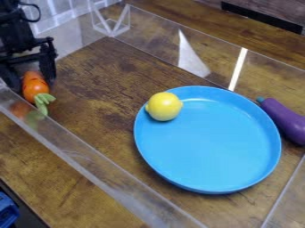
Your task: Put the carrot on the blue tray
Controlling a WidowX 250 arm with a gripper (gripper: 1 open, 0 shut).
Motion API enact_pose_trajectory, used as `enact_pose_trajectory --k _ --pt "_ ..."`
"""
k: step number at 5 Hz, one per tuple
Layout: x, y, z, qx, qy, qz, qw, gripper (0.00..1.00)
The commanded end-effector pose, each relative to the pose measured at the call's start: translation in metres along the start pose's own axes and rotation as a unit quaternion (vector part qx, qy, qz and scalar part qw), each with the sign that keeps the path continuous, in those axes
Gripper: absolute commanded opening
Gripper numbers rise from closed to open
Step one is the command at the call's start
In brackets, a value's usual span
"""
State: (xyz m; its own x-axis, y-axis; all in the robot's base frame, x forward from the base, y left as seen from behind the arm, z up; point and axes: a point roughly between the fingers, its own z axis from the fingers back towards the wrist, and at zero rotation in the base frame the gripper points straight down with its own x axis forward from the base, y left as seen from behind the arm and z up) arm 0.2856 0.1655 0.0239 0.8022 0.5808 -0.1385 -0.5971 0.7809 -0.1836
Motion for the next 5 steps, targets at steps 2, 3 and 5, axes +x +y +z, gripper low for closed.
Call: enact_pose_trajectory --k 2,3,5 --pt "0.015 0.015 0.011 -0.001 -0.032 0.016 0.9994 0.00" --pt "0.018 0.015 0.015 0.000 -0.034 0.011 0.9994 0.00" --pt "0.021 0.011 0.023 -0.003 -0.032 0.010 0.9994 0.00"
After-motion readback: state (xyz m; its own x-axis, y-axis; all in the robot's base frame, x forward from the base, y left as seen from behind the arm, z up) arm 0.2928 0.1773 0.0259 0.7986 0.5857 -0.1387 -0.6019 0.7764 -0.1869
